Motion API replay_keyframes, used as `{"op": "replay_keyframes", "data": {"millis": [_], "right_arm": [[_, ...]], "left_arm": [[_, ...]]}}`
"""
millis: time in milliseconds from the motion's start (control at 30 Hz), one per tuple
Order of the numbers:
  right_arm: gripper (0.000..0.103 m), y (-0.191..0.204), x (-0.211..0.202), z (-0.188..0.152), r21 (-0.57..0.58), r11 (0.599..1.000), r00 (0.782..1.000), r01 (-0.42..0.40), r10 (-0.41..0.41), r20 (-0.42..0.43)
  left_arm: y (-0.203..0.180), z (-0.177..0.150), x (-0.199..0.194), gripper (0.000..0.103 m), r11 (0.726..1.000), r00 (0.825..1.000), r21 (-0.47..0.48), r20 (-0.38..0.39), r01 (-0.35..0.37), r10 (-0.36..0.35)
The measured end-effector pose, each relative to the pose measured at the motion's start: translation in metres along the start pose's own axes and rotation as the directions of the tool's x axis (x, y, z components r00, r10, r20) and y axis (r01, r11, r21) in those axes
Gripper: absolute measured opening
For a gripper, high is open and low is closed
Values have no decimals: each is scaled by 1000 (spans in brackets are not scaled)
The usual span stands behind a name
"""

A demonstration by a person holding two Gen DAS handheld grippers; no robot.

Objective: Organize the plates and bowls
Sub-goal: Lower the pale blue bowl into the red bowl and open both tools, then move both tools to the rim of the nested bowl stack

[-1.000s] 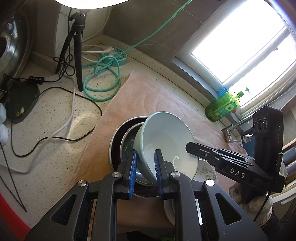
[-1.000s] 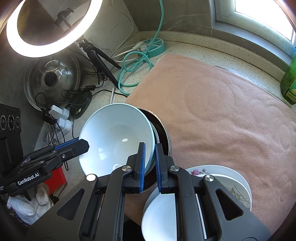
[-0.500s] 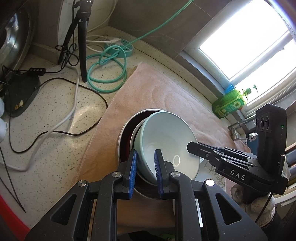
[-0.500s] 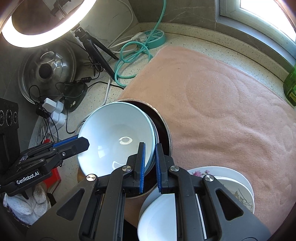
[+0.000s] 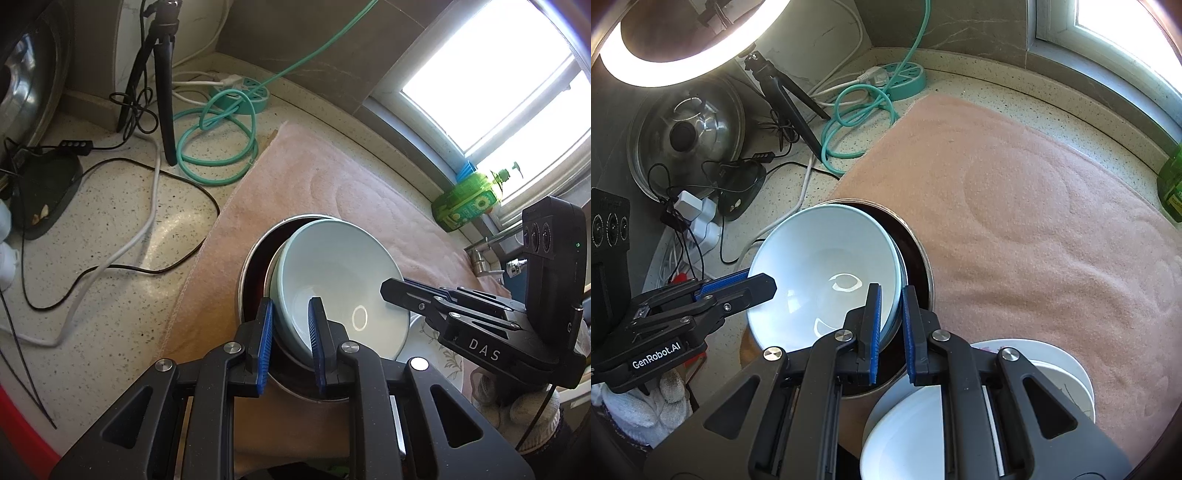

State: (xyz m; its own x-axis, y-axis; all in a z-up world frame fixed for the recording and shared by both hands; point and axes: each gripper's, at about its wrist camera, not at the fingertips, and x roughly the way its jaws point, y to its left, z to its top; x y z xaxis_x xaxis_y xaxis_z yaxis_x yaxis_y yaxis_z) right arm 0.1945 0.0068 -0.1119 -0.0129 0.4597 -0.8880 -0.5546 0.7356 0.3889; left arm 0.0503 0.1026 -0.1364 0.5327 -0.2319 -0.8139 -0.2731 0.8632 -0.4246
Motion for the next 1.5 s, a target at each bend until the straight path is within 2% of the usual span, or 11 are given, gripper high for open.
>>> {"op": "replay_keyframes", "data": {"millis": [300, 333, 367, 433, 467, 533, 633, 733, 1133, 1400, 1500], "right_arm": [[15, -1, -3, 1, 1, 1000, 1000, -6, 6, 6], [25, -2, -4, 1, 4, 1000, 1000, -9, 9, 10], [42, -3, -6, 1, 9, 1000, 1000, -12, 12, 17], [61, -5, -12, 1, 25, 999, 999, -26, 25, 44], [64, -6, -15, 1, 31, 999, 998, -36, 34, 55], [66, -7, -21, 2, 39, 998, 996, -50, 47, 70], [86, -9, -30, 3, 42, 998, 994, -50, 46, 97], [86, -15, -35, 3, 58, 997, 993, -48, 41, 107], [86, -61, -45, -10, 182, 983, 993, -34, 12, 118], [86, -80, -32, -25, 274, 958, 995, -90, 71, 76], [73, -77, -28, -26, 270, 956, 993, -112, 98, 64]], "left_arm": [[2, -1, 2, 17, 1000, 1000, -10, -5, 2, -2], [2, -1, 0, 17, 1000, 1000, -9, -1, -1, 1], [3, 0, -1, 17, 1000, 1000, -10, 2, -4, 4], [4, 0, -5, 19, 1000, 1000, -14, 9, -2, 2], [4, 0, -7, 22, 1000, 1000, -15, 11, 0, 0], [5, 0, -11, 39, 1000, 1000, -15, 18, -3, 3], [7, 0, -18, 53, 1000, 999, -24, 37, -6, 7], [11, 0, -23, 70, 999, 999, -40, 45, -9, 10], [39, -6, -24, 71, 990, 999, -139, 28, -39, 43], [47, -12, -21, 71, 986, 998, -162, 33, -41, 47], [44, -14, -19, 68, 990, 999, -138, 28, -34, 38]]}}
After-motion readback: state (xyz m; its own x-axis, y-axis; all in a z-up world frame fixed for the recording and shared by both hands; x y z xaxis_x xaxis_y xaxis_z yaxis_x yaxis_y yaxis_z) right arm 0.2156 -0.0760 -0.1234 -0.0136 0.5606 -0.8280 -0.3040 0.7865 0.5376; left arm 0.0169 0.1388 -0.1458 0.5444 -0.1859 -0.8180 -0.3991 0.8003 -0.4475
